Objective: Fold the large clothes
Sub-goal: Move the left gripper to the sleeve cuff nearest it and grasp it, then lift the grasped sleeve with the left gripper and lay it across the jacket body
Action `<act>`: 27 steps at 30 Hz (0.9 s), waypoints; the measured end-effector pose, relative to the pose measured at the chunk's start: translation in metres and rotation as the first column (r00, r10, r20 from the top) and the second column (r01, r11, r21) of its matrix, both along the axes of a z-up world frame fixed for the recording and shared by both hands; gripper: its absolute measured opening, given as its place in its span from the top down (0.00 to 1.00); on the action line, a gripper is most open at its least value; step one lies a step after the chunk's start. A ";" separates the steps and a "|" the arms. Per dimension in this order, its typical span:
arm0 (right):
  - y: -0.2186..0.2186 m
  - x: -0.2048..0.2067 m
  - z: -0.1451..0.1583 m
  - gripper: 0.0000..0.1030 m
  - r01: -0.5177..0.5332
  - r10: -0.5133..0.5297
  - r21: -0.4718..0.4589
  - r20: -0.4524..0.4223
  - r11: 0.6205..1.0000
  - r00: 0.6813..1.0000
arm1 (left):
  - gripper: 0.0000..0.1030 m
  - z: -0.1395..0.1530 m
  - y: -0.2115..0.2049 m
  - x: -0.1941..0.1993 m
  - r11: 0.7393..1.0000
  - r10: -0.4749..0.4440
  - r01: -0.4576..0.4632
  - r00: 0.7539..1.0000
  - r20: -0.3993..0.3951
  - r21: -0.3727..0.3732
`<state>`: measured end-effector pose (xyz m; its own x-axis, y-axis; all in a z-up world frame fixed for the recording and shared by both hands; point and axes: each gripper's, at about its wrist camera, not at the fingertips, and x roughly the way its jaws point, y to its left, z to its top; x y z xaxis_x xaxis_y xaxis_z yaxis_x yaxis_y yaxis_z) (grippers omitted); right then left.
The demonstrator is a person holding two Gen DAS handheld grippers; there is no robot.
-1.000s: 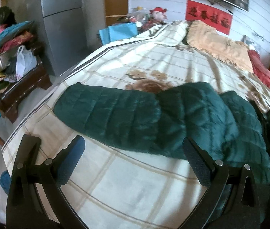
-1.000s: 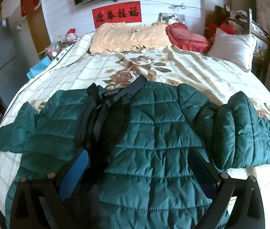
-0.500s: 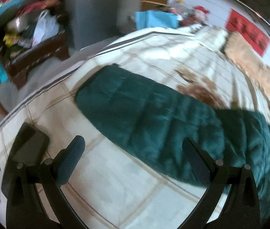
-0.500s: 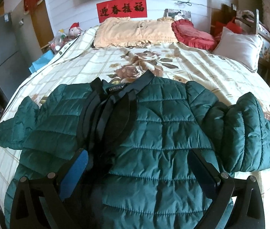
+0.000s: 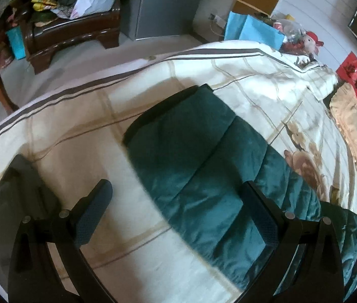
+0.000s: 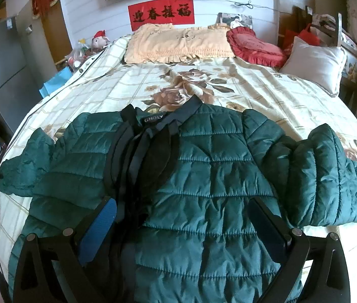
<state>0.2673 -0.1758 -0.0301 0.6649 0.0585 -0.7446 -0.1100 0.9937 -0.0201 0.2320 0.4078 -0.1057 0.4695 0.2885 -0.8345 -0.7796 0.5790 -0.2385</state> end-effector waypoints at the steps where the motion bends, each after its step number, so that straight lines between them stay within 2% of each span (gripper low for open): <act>1: 0.000 0.000 -0.001 0.00 0.002 -0.002 0.001 -0.005 1.000 1.000 | 0.03 0.000 0.001 0.003 1.000 0.000 0.000 1.000 0.002 0.006; 6: 0.000 0.004 -0.007 0.00 0.004 -0.004 0.000 -0.023 1.000 1.000 | 0.08 0.001 0.003 0.014 0.999 -0.001 0.001 1.000 0.010 0.034; 9: 0.002 0.009 -0.009 0.00 0.011 -0.012 -0.027 -0.021 1.000 1.000 | 0.20 0.002 0.000 0.019 0.998 -0.012 0.012 1.000 0.002 0.056; 13: 0.002 0.014 -0.011 0.00 0.016 -0.016 -0.020 -0.028 1.000 0.999 | 0.40 0.004 0.000 0.021 0.997 -0.023 0.022 1.000 0.012 0.069; 16: 0.003 0.013 -0.013 0.00 0.015 -0.016 -0.013 -0.034 1.000 0.999 | 0.73 0.006 0.000 0.018 0.998 -0.028 0.026 0.999 0.040 0.057; 17: 0.003 0.013 -0.014 0.00 0.014 -0.015 -0.010 -0.039 1.000 0.999 | 0.77 0.009 0.000 0.015 0.999 -0.026 0.023 0.998 0.057 0.049; 21: 0.002 0.011 -0.017 0.00 0.012 -0.012 -0.002 -0.050 1.000 0.999 | 0.85 0.030 -0.002 -0.003 0.999 -0.034 0.033 0.986 0.164 0.012; 27: 0.000 0.004 -0.015 0.00 0.010 -0.010 0.012 -0.044 1.000 0.999 | 0.88 0.072 -0.034 -0.020 0.986 -0.161 0.169 0.938 0.307 0.000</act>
